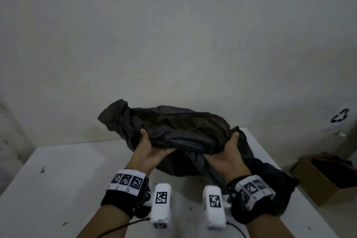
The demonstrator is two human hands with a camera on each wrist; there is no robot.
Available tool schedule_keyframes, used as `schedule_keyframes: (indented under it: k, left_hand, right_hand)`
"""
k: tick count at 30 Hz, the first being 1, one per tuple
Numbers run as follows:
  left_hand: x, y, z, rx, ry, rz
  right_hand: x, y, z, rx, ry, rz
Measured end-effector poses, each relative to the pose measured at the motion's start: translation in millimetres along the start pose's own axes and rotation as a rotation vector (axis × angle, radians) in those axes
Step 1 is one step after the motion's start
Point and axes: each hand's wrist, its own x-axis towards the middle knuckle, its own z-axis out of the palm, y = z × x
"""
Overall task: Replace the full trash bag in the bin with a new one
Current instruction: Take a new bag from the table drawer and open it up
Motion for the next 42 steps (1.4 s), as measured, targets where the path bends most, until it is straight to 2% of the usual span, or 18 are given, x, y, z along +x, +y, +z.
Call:
schedule_keyframes:
  k: [2,4,6,8,9,10,12,15,17,21,23,26,28,33,35,37,38,42]
  left_hand:
    - [1,6,-4,0.030,0.015,0.061]
    - [0,14,-5,0.111,0.007,0.119]
    - [-2,21,-1,0.244,-0.002,0.177]
    - [-5,24,4,0.378,0.017,0.222]
    - [-5,24,7,0.442,0.026,0.233]
    - [-7,23,8,0.513,0.044,0.234]
    - [-9,17,9,0.645,0.070,0.230]
    - [-15,8,10,0.781,0.046,0.237]
    - [-17,6,11,0.815,0.005,0.212]
    - [-13,25,1,0.625,-0.084,0.105]
    - [-12,39,-8,0.436,-0.087,0.135]
    - [-8,55,-25,0.164,-0.028,0.149]
    - [-8,54,-28,0.168,0.024,0.115]
    - [-22,38,-20,0.514,0.147,0.010]
    - [-28,37,-22,0.603,0.133,-0.146]
    - [-28,40,-28,0.537,0.038,-0.298]
    - [-25,41,-32,0.468,0.007,-0.320]
    - [-16,39,-31,0.109,-0.062,-0.254]
  right_hand:
    - [3,7,-4,-0.200,0.065,-0.011]
    - [8,7,-4,-0.422,0.191,-0.116]
    - [0,0,11,-0.717,0.264,-0.433]
    - [-14,-5,30,-0.995,0.176,-0.789]
    - [-20,-5,37,-1.102,0.088,-0.871]
    - [-27,-3,44,-1.170,0.002,-0.853]
    - [-35,4,52,-1.265,-0.123,-0.647]
    - [-35,19,58,-1.172,-0.150,-0.240]
    - [-33,25,60,-1.165,-0.112,-0.138]
    - [-29,27,54,-1.303,-0.133,-0.030]
    - [-22,21,50,-1.005,-0.188,0.067]
    - [-12,3,51,-0.472,-0.247,0.014]
    - [-4,-5,52,-0.362,-0.242,-0.046]
    - [13,10,47,-0.503,-0.224,-0.120]
    - [15,16,47,-0.575,-0.202,-0.167]
    - [15,20,50,-0.649,-0.144,-0.235]
    - [17,21,50,-0.666,-0.125,-0.263]
    - [26,24,49,-0.556,-0.072,-0.233]
